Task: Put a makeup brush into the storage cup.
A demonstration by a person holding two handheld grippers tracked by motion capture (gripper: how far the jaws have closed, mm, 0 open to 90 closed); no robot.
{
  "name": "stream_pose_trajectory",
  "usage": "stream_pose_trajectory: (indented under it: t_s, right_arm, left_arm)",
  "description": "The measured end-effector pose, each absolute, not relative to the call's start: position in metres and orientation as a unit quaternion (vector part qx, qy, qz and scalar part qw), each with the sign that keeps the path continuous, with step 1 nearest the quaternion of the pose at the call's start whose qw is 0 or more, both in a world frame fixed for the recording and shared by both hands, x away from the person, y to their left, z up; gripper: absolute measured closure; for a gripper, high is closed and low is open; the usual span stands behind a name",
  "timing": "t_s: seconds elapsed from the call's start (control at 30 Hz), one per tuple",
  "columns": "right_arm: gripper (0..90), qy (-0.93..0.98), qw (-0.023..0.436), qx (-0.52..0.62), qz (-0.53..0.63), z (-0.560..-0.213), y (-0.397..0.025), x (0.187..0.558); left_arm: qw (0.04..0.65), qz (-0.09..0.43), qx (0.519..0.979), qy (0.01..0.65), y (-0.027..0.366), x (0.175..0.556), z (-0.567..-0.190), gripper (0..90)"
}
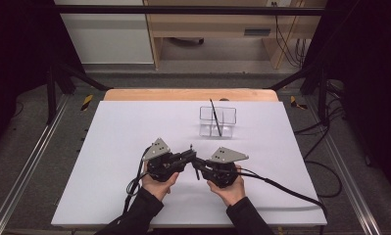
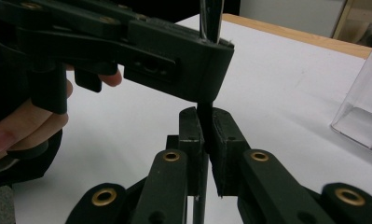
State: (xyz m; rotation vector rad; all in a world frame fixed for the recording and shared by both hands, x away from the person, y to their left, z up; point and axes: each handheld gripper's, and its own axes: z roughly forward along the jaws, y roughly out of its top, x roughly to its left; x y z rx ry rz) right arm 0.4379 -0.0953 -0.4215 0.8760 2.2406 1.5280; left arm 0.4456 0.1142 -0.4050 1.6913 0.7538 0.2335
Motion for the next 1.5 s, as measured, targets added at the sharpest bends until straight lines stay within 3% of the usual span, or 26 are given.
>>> stream_pose_trajectory:
  t_s: [0.7, 1.07, 1.5]
  right_arm:
    - [84.2, 0.773, 0.156, 0.320, 0.526, -0.421, -0.104, 0.441]
    - [84.3, 0.762, 0.169, 0.330, 0.532, -0.414, -0.116, 0.443]
    - [84.3, 0.753, 0.183, 0.337, 0.535, -0.406, -0.126, 0.444]
  left_arm:
    - [0.582, 0.125, 0.740, 0.312, 0.152, 0.448, -0.391, 25.8]
    - [0.546, 0.139, 0.763, 0.317, 0.170, 0.444, -0.398, 12.5]
    - [0.526, 0.164, 0.765, 0.333, 0.190, 0.441, -0.404, 8.9]
